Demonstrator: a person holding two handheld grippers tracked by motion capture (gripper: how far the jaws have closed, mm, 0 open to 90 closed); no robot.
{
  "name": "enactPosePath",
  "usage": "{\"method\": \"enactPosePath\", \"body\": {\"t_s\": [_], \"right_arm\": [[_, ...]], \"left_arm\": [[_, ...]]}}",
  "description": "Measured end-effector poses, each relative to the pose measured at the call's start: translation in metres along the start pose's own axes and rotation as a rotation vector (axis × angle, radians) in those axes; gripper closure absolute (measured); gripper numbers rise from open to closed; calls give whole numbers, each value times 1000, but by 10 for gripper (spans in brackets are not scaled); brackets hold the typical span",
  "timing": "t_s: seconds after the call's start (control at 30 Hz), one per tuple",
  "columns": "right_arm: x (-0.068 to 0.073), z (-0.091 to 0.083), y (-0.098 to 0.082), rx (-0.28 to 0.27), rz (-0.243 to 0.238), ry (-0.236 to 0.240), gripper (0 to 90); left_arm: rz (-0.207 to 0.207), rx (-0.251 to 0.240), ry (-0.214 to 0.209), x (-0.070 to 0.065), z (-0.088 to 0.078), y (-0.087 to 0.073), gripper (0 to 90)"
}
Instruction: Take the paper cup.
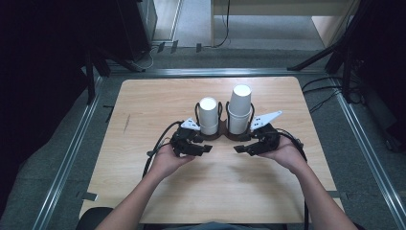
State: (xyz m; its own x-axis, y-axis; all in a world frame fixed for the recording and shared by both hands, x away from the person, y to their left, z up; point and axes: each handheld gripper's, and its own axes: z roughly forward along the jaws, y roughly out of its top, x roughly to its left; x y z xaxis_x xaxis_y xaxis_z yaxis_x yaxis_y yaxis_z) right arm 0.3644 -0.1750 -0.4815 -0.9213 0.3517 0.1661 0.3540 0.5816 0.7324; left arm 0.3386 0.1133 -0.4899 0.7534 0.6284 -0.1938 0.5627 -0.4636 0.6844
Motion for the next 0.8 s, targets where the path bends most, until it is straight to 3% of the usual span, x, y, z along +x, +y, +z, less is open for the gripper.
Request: {"method": "enactPosePath", "body": {"t_s": [0.07,0.3,0.53,0.63,0.8], "right_arm": [[-1,-1,-1,4,33,2,497],[-2,-5,-2,7,26,-7,538],[-4,-11,-1,-16,64,-13,500],[-5,-16,-2,-29,77,-19,471],[-4,-20,-1,-23,76,-20,444]], "left_arm": [[6,1,5,0,0,0,473],[15,-11,10,-2,0,2,453],[20,-9,11,-4,4,5,461],[13,-12,-14,-5,6,9,532],[25,-13,-10,-8,8,16,603]]}}
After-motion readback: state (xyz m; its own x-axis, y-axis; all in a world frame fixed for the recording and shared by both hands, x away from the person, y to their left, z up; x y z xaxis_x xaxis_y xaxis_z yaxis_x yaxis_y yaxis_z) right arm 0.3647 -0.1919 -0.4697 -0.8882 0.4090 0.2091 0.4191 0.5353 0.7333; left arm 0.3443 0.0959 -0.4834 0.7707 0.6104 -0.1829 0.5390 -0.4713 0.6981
